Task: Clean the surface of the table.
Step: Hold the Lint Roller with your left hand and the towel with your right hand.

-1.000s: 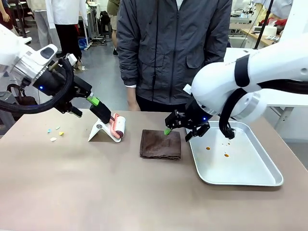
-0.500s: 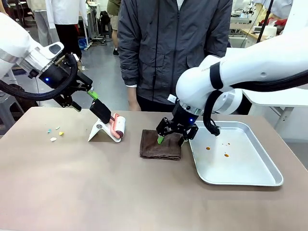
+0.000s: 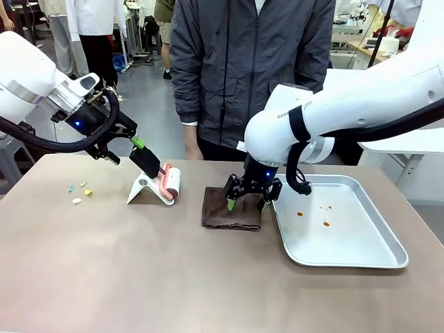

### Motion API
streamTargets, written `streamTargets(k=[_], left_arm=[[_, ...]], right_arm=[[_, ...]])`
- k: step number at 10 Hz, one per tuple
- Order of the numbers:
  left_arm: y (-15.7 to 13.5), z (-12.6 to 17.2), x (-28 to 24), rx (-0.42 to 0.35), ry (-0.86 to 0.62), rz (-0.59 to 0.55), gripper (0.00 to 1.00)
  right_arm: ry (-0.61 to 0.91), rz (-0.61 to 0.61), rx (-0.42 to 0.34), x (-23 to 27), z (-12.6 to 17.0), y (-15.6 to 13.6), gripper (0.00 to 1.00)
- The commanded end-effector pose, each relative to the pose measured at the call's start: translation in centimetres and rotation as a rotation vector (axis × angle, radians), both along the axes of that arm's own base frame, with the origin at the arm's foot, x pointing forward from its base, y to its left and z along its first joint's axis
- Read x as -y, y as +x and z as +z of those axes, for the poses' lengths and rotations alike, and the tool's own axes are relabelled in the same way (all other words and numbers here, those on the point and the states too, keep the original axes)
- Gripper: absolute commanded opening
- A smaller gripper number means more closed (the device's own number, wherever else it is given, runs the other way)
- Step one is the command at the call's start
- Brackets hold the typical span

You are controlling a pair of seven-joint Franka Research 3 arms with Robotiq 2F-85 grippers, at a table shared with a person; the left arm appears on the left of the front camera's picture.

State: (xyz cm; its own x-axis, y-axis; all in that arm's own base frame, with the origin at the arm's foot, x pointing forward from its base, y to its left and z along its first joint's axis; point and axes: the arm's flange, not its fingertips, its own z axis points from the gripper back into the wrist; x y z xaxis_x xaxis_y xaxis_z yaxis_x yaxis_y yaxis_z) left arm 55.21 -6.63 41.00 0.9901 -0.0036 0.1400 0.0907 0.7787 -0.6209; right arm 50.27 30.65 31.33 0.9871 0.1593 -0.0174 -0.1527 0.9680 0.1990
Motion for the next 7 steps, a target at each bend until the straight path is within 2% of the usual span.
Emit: streamTargets(k=[1,2,5,7], left_arm=[[0.9,-0.6,0.8,0.04,-0.032,0.004,1.0],[1.2,-0.9,1.0,0.037,-0.026,-0.008,1.0],[1.4,-1.1,1.5,0.047,-0.02,-0.025,1.0],[1.3,-1.3,1.8,0.043,-0.016,-0.032,1.0]], right_arm=[[-0.092,-0.071,0.003,-1.5,-0.4,0.9,1.0],[-0.091,-0.104,-0.003,-1.4,-0.4,0.8,1.0],[-0.17,-0.246,0.053,-1.1,-0.3,0.2,1.0],[-0.192,-0.285,0.041,-1.0,-0.8,0.1,1.0]])
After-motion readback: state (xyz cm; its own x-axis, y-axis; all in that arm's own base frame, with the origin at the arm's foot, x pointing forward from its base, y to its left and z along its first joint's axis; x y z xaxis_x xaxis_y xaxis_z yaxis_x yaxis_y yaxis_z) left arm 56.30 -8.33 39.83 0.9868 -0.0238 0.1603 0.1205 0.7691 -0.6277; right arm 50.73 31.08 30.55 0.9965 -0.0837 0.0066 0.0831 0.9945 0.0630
